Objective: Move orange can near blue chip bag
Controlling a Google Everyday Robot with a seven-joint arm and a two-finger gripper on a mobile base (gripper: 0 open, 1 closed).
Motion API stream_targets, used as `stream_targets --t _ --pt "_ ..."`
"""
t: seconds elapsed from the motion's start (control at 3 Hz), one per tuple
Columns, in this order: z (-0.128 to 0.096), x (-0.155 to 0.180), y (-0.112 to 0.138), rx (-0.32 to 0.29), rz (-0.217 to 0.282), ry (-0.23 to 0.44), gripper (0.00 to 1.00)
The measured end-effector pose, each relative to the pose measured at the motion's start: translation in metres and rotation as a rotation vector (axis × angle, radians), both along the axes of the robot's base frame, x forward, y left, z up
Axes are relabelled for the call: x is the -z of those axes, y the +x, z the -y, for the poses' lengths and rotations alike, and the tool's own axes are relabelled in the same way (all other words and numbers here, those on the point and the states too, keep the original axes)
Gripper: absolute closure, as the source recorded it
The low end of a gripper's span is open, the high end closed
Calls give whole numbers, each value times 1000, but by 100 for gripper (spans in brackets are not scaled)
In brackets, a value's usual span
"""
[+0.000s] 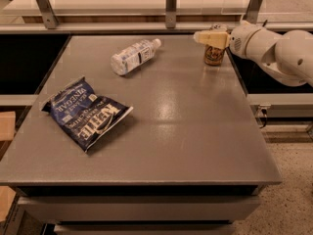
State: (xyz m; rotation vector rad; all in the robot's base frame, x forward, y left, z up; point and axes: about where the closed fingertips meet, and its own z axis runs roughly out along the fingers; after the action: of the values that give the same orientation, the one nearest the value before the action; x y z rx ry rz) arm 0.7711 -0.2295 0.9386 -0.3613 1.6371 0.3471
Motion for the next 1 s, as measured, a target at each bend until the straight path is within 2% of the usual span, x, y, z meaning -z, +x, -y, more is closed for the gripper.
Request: stream_targets --t 0.33,0.67,1.0 --pt "-4 5 6 -2 -25 -33 0" --pt "-6 13 12 -13 -52 -35 0" --pt "-4 21 16 -23 -71 -6 0"
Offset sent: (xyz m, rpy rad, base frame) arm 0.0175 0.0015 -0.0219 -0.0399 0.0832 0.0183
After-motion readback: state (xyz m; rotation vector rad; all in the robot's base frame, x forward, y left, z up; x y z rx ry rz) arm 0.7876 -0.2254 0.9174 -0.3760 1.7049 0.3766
